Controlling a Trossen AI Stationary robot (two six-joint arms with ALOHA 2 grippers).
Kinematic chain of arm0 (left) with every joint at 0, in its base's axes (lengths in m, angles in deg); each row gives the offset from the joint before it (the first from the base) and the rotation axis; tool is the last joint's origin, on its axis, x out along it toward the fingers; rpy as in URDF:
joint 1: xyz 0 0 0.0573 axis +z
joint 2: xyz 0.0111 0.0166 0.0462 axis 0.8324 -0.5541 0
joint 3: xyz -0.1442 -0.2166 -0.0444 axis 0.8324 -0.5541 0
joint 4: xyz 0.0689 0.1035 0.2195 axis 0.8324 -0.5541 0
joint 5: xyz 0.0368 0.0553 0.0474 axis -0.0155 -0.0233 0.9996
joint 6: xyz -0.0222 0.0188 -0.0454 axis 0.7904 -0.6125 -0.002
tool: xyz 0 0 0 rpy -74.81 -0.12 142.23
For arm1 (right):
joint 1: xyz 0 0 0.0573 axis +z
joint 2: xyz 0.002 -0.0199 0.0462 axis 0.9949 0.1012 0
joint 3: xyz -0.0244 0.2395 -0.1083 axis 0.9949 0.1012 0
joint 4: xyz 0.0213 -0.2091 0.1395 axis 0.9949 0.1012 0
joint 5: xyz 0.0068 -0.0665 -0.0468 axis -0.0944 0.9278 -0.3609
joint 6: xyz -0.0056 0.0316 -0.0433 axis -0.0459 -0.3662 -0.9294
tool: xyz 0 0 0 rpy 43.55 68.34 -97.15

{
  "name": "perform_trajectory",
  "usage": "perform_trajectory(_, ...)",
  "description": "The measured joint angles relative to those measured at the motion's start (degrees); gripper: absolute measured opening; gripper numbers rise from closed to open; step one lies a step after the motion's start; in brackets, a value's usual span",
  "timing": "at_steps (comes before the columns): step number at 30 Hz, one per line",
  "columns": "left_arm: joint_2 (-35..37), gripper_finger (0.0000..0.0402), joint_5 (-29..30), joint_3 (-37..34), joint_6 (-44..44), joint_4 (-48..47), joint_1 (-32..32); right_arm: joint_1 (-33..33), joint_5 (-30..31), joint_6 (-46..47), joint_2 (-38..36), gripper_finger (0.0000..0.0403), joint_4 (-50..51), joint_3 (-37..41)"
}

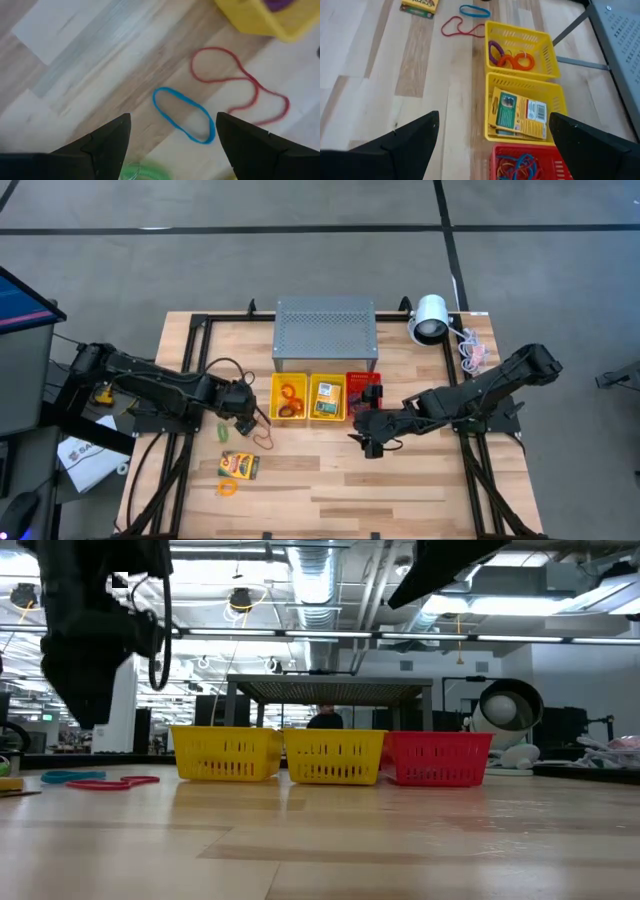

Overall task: Pick & Place Office Desk Supplies
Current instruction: Put the blue rubber band into the red bin

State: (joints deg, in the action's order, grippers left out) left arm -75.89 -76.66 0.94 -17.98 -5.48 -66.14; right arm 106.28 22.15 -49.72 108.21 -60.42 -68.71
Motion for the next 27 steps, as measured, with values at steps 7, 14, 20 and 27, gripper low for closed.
perform_trajectory(7,-0.39,0.0289,-0.79,-4.43,3.77,3.83,0.19,0.11,0.12,1.71,1.56,0.0368,-1.6,-0.11)
perform_trajectory(14,-3.71,0.0289,-3.17,-6.67,4.93,6.65,0.19,1.01,0.13,4.63,1.57,0.0368,-2.77,-0.09)
perform_trajectory(20,-9.11,0.0289,-4.85,-7.0,3.9,8.87,0.18,2.01,0.11,4.69,1.54,0.0368,-4.72,-0.09)
perform_trajectory(27,-11.89,0.0279,-6.16,-6.77,3.76,9.96,0.12,1.9,0.13,4.82,1.54,0.0368,-5.28,-0.09)
